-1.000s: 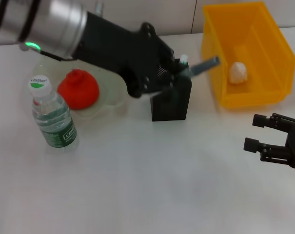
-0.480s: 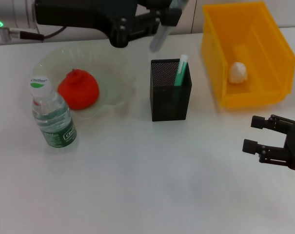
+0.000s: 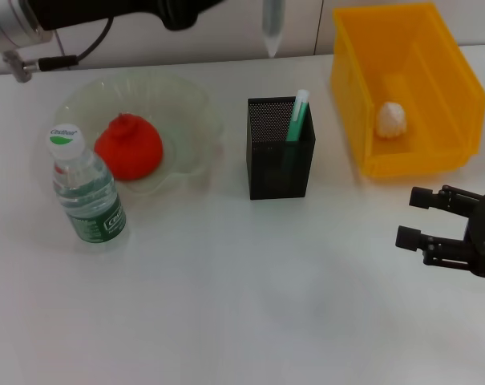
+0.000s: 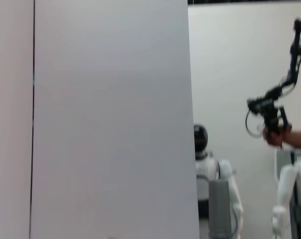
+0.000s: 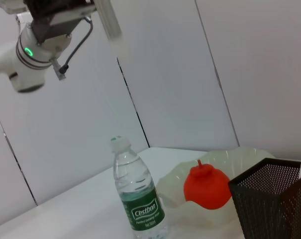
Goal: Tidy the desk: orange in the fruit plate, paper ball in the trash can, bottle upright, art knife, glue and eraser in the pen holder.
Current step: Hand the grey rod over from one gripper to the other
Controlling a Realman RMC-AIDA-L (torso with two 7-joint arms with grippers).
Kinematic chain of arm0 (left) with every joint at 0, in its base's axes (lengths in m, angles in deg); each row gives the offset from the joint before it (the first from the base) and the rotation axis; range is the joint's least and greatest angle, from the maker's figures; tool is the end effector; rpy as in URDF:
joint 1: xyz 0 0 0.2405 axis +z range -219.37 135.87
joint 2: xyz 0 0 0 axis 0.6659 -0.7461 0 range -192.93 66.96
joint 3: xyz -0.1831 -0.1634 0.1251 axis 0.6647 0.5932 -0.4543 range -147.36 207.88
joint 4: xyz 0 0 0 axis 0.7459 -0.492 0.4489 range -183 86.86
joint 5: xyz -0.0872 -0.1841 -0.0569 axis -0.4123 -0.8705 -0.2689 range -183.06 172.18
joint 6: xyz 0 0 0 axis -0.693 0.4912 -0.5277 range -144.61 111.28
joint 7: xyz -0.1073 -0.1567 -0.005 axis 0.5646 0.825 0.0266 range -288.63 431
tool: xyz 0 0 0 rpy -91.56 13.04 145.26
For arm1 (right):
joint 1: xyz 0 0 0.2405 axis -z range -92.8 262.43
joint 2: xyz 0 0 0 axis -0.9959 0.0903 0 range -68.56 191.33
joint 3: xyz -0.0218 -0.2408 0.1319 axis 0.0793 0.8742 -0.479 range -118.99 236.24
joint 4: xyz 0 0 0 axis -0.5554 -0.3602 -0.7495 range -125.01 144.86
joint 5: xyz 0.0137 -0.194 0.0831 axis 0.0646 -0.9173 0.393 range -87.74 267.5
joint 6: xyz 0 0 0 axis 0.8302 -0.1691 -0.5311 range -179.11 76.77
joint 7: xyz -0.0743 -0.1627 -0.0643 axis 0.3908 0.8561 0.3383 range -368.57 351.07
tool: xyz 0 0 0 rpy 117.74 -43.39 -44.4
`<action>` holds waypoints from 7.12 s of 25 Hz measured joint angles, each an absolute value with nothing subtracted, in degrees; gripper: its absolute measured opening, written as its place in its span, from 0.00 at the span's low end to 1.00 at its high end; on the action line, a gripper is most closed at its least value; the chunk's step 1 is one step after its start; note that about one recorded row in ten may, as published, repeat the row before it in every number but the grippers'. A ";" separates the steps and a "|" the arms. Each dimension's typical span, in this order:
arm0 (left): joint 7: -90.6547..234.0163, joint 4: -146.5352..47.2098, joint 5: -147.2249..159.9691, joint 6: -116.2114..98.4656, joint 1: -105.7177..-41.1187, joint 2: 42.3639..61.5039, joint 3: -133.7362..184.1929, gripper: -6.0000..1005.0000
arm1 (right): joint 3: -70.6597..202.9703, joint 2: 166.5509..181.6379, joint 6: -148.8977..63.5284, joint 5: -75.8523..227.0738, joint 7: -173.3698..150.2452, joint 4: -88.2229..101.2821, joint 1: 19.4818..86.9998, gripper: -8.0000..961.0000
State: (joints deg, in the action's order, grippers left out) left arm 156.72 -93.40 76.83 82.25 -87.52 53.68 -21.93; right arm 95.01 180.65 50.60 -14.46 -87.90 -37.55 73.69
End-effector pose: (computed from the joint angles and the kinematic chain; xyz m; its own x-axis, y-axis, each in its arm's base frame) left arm -0.0575 0.3892 0.0168 0.6097 -0.0313 0.7920 0.0026 -0.9991 -0.0414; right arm 0.3115 0.2673 0.0065 0.6640 -0.3489 -0.6614 -0.5834 -0.7950 -0.1663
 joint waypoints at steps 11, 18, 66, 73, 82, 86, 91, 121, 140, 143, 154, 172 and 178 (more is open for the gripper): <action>156.26 -86.54 64.36 89.05 -88.33 55.42 -22.52 0.15 | 94.69 180.83 52.22 -14.15 -87.39 -37.53 72.94 0.85; 154.05 -81.27 61.61 87.36 -88.15 55.25 -22.03 0.14 | 94.42 180.80 55.28 -10.60 -84.71 -37.53 73.08 0.85; 147.67 -71.28 55.24 86.49 -88.30 56.20 -24.68 0.14 | 102.66 180.84 54.87 11.18 -80.01 -38.13 59.57 0.85; 147.07 -71.26 55.20 86.52 -88.60 56.19 -25.39 0.14 | 102.74 180.97 54.68 11.50 -80.23 -38.15 58.07 0.85; 146.99 -71.28 55.20 86.50 -88.77 56.19 -25.46 0.14 | 102.75 181.02 54.48 12.23 -80.34 -37.55 56.14 0.85; 146.94 -71.11 55.20 86.51 -88.78 56.20 -25.48 0.14 | 103.54 181.00 53.47 12.97 -80.21 -36.34 55.01 0.85; 146.55 -69.65 53.86 86.69 -88.77 56.19 -26.02 0.14 | 106.36 180.99 51.49 14.46 -79.16 -36.07 54.61 0.85; 149.41 -63.08 35.24 91.01 -88.09 56.20 -30.81 0.14 | 120.03 181.14 48.24 34.33 -63.04 -27.33 53.23 0.85; 150.57 -62.20 28.14 92.86 -88.81 56.20 -35.61 0.14 | 134.84 181.18 45.00 49.77 -53.31 -25.26 51.09 0.85; 150.44 -62.55 24.86 92.87 -88.63 56.20 -39.27 0.14 | 135.52 181.18 44.86 50.34 -52.93 -25.22 50.97 0.85; 150.04 -62.83 21.09 93.12 -88.24 56.20 -43.98 0.14 | 139.04 181.23 45.04 54.49 -51.66 -25.46 51.23 0.85; 149.56 -62.84 19.13 93.64 -88.09 56.20 -46.73 0.14 | 139.66 181.27 45.12 54.99 -51.55 -25.43 51.29 0.85; 148.86 -62.93 18.46 93.64 -87.99 56.19 -47.48 0.14 | 139.72 181.27 45.32 54.99 -51.54 -25.41 51.45 0.84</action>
